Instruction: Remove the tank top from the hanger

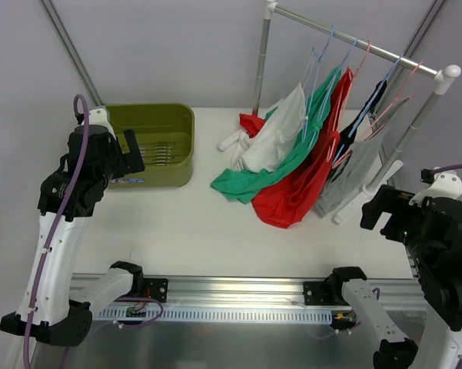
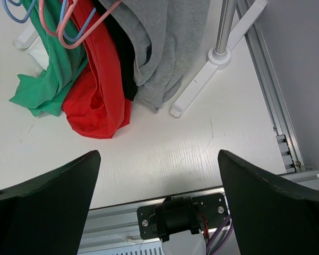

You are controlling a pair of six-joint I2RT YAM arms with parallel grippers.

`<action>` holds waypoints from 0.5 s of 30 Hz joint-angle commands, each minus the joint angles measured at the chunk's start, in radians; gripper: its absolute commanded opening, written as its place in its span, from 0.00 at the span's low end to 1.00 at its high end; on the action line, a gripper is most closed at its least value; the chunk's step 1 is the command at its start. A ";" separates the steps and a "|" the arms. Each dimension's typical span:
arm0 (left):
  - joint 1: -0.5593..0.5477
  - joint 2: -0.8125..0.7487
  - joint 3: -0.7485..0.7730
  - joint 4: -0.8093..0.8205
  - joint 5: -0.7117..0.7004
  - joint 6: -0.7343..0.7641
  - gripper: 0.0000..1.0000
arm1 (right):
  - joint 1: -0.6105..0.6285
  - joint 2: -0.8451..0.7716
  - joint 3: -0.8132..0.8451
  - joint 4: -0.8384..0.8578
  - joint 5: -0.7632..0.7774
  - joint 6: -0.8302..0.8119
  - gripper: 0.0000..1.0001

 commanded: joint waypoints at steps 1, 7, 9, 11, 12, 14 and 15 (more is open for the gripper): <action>-0.012 0.003 0.040 -0.016 -0.048 -0.011 0.99 | 0.003 -0.004 -0.002 0.027 -0.019 0.008 1.00; -0.014 0.000 0.006 -0.014 -0.090 -0.021 0.99 | 0.003 0.028 0.031 0.159 -0.119 0.043 0.99; -0.012 0.003 0.000 -0.014 -0.097 -0.048 0.99 | 0.003 0.082 0.049 0.289 -0.253 0.097 0.99; -0.014 0.007 0.001 -0.013 -0.085 -0.059 0.99 | 0.003 0.146 0.115 0.367 -0.358 0.140 1.00; -0.014 0.010 0.003 -0.014 -0.078 -0.067 0.99 | 0.003 0.218 0.139 0.439 -0.446 0.196 0.99; -0.014 0.011 0.003 -0.014 -0.059 -0.068 0.99 | 0.006 0.286 0.219 0.534 -0.505 0.250 0.99; -0.014 0.010 -0.002 -0.014 -0.058 -0.070 0.99 | 0.011 0.354 0.254 0.550 -0.518 0.273 0.99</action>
